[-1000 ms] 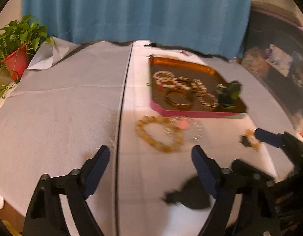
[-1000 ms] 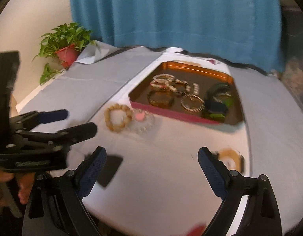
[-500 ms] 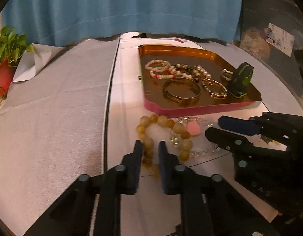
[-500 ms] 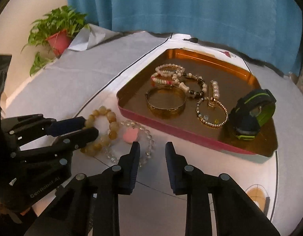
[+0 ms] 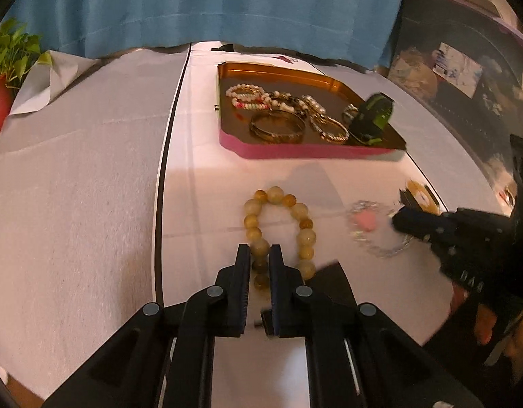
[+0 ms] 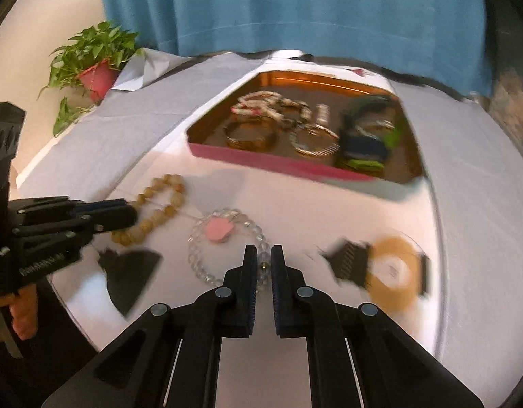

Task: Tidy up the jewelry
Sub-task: 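Grasp the amber bead bracelet with the left gripper while the right grasps the clear heart-charm bracelet, then lift both bracelets and carry them over the copper tray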

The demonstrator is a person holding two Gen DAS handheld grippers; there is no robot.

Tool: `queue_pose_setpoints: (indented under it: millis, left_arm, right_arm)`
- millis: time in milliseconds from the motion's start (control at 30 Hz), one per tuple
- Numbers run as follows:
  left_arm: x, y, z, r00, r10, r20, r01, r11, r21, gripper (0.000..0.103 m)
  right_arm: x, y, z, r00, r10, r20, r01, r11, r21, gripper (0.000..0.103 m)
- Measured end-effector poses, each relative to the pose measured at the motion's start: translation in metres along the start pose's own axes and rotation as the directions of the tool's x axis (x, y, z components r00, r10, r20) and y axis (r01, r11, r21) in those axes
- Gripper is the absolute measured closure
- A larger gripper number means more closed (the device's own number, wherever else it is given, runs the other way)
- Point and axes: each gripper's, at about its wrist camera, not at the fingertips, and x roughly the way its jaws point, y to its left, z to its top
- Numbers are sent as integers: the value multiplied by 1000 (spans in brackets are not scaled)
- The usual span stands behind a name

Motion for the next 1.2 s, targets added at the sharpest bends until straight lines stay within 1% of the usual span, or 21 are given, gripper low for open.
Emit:
queue_pose_setpoints:
  millis: [67,200,267,367,467,500,533,567,633,700,733,767,800,867,900,967,1033,1067,1100,1133,1200]
  left_arm:
    - [-4,-2,-6,1000,-9,-1,9,1000,-9,94]
    - [-5,-5,-10,1000,18,8,-18,1000,-10,91]
    - [-1,-10,-7,999,50,12,-50,998,27,89]
    - [2,-11,-3,998,56,15,-56,998,34,85]
    - [4,-8,0,998,62,20,-63,997,36,79]
    - [5,-8,2,997,74,23,-75,996,43,77]
    - [7,-8,2,996,80,24,-81,995,54,77]
    - [8,-9,4,996,84,27,-85,994,71,77]
    - [12,-10,6,996,87,37,-91,990,107,75]
    - [13,-5,10,997,66,34,-69,994,85,75]
    - [14,-4,11,998,60,33,-62,995,81,76]
    - [14,-2,12,998,51,30,-53,996,78,76]
    - [14,-2,12,998,47,28,-49,996,76,80]
    - [14,-3,12,999,47,24,-49,995,82,80]
    - [14,-3,12,999,46,21,-47,995,83,80]
    - [14,-1,13,1000,26,13,-27,997,72,83]
    - [14,9,16,999,-36,-3,36,999,14,97]
    - [14,17,16,996,-87,-10,86,996,-34,97]
    - [14,29,16,985,-171,-15,169,980,-107,97]
    - [15,34,15,976,-217,-16,213,966,-144,97]
    - [13,38,11,965,-263,-12,256,949,-186,97]
  right_arm:
    - [-7,-7,-8,1000,0,-1,0,1000,2,95]
    - [-13,-8,-16,1000,20,18,-19,999,-37,93]
    - [-13,-7,-16,1000,11,29,-9,999,-52,91]
    - [-10,-3,-10,999,7,40,-4,997,-75,83]
    - [-11,-1,-3,997,29,77,-23,996,-81,63]
    - [-12,0,-1,995,46,85,-39,996,-80,53]
    - [-12,1,1,994,62,86,-55,995,-84,47]
    - [-8,3,3,994,82,74,-75,993,-91,47]
    - [-1,5,3,996,81,46,-76,992,-98,48]
    - [4,0,5,994,102,24,-100,992,-73,50]
    - [4,-1,6,995,101,17,-100,992,-73,61]
    - [5,7,5,999,31,11,-29,986,-166,62]
    - [3,11,3,999,29,19,-25,979,-203,66]
    - [3,4,3,999,53,11,-51,987,-153,73]
    - [3,6,2,999,38,10,-36,983,-178,78]
    - [4,7,4,998,56,-5,-56,979,-194,88]
    - [5,7,6,998,64,-15,-66,979,-192,90]
    - [5,5,6,997,69,-17,-71,980,-188,90]
    - [5,6,6,997,70,-16,-72,980,-186,91]
    - [4,7,7,998,68,-12,-69,980,-185,91]
    - [3,4,6,997,71,-9,-71,986,-153,96]
